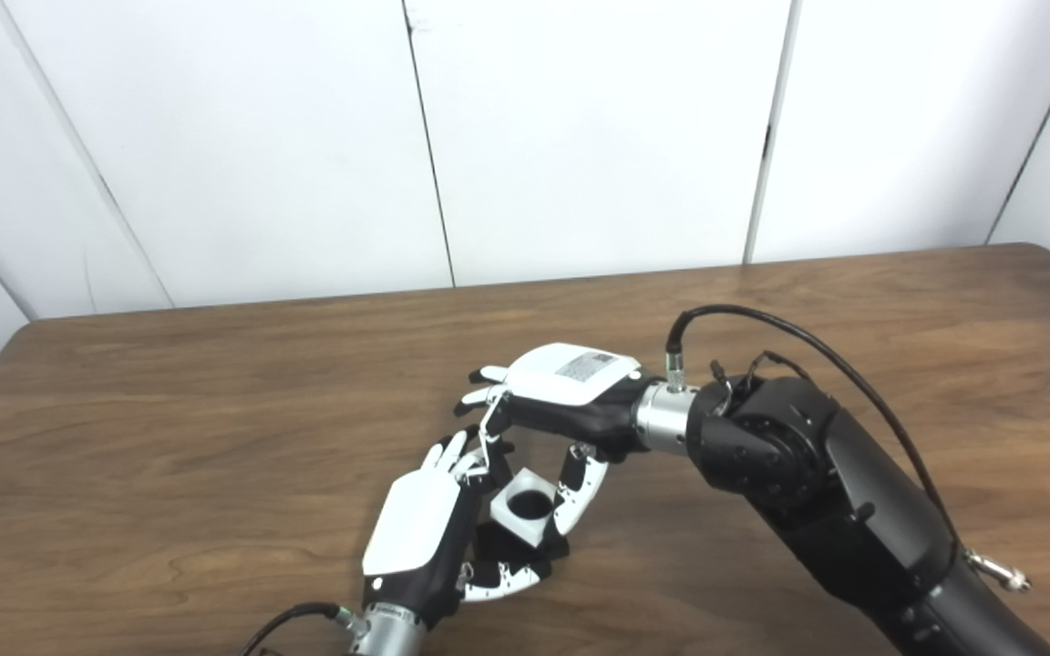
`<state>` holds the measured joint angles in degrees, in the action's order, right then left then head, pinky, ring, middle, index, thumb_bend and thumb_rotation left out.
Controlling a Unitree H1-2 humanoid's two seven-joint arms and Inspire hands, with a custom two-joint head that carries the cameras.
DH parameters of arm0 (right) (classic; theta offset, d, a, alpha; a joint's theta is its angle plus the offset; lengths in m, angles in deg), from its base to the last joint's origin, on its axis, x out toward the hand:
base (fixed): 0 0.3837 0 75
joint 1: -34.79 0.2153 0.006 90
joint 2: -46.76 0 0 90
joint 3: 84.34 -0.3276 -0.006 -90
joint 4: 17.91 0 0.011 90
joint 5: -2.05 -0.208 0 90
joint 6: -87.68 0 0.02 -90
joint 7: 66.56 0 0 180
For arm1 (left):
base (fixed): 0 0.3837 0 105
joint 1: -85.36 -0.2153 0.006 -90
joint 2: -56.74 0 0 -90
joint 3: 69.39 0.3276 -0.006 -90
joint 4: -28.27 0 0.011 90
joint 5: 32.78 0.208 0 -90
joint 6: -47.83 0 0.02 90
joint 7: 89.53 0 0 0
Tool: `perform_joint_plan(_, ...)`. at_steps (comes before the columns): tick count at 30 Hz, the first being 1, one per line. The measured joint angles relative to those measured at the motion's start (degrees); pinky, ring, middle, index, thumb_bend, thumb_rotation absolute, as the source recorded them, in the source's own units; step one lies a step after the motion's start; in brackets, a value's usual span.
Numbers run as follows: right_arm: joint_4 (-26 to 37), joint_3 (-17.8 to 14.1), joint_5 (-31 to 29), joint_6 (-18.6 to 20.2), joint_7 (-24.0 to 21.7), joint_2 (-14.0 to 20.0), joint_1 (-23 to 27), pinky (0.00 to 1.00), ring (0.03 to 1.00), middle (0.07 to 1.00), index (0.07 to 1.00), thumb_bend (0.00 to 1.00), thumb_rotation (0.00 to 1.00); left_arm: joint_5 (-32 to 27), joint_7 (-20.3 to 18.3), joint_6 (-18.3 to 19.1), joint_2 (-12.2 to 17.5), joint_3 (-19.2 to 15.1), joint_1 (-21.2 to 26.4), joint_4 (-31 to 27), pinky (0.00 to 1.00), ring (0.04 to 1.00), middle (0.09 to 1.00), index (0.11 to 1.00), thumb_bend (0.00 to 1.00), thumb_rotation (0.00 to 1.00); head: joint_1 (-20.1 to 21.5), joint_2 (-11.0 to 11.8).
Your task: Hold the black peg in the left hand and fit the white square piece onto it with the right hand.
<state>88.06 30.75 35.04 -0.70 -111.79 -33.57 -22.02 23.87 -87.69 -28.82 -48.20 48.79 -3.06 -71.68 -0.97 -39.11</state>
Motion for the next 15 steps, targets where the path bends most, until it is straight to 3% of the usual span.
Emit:
perform_joint_plan(11,-0.91,0.35,0.47,-0.67,0.00,0.00,-0.06,0.89,1.000,0.921,0.493,0.52,0.13,0.24,-0.15,0.24,-0.09,-0.02,0.10,0.00,0.96,0.974,0.867,0.487,0.51,0.08,-0.09,0.17)
perform_joint_plan(13,-0.92,0.35,0.84,-0.58,0.00,0.00,-0.06,0.89,1.000,0.927,0.598,0.83,0.15,0.35,-0.15,0.27,-0.09,-0.01,0.12,0.00,0.97,0.975,0.870,0.487,0.51,0.08,-0.09,0.17)
perform_joint_plan(15,-0.91,0.36,1.07,-0.45,-0.05,0.00,-0.06,0.89,1.000,0.932,0.646,0.95,0.18,0.36,-0.15,0.33,-0.10,-0.03,0.12,0.00,0.98,0.976,0.871,0.487,0.51,0.08,-0.09,0.17)
